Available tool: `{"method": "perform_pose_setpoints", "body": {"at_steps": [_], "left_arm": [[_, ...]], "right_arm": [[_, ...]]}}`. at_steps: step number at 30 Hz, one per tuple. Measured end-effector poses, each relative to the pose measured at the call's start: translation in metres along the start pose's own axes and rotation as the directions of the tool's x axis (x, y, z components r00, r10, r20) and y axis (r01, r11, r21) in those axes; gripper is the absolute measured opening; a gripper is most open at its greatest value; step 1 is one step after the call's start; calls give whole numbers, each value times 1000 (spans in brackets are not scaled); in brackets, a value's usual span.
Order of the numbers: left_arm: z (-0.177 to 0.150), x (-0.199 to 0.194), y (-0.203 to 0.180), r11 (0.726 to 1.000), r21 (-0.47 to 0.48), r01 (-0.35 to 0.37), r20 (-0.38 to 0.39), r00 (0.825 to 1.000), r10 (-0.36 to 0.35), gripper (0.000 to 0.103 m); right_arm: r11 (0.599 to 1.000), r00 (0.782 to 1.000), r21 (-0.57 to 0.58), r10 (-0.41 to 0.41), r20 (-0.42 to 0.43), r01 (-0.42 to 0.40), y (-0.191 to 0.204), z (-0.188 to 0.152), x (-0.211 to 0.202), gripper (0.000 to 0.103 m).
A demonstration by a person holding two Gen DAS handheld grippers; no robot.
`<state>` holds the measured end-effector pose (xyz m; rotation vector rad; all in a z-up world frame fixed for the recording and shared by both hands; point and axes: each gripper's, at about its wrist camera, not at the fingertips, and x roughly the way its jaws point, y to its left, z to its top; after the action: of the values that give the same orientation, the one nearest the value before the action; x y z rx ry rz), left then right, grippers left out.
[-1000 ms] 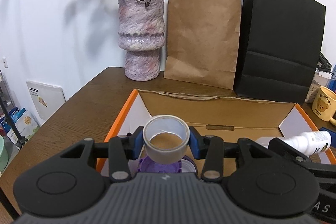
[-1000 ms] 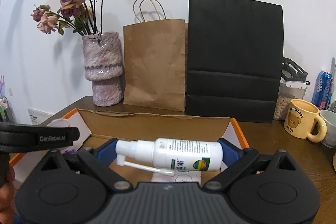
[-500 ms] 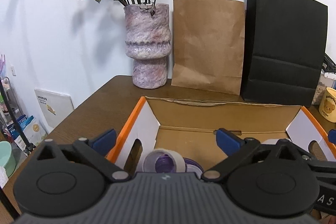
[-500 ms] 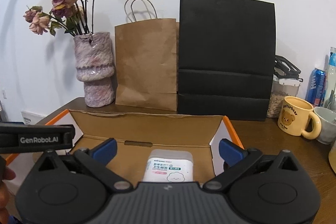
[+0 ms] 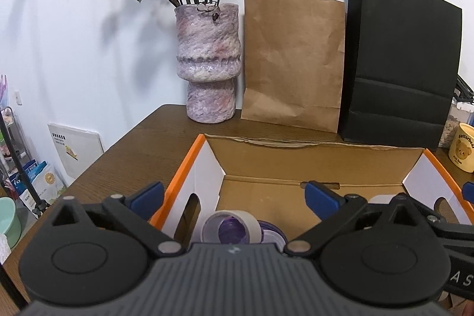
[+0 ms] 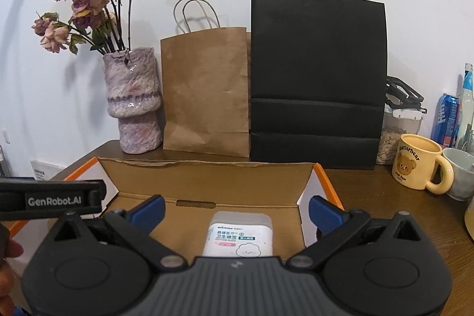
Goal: Organize rigid objects
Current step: 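Open both tools to drop the tape roll and spray bottle into the box, then lift both open tools out of the box back toward the caps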
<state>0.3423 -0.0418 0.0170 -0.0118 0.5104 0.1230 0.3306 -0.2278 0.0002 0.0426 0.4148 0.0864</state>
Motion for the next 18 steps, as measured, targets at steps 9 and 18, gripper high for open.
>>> {"method": "perform_pose_setpoints", "body": {"at_steps": [9, 18], "left_arm": [[-3, -8, 3, 1000, -1, 16, 5, 1000, -16, 103], [-10, -20, 7, 1000, 4, 16, 19, 1000, -16, 103]], "right_arm": [[1000, 1000, 13, 5, 15, -6, 0, -3, -7, 103], [1000, 999, 21, 5, 37, -6, -1, -7, -23, 103]]}}
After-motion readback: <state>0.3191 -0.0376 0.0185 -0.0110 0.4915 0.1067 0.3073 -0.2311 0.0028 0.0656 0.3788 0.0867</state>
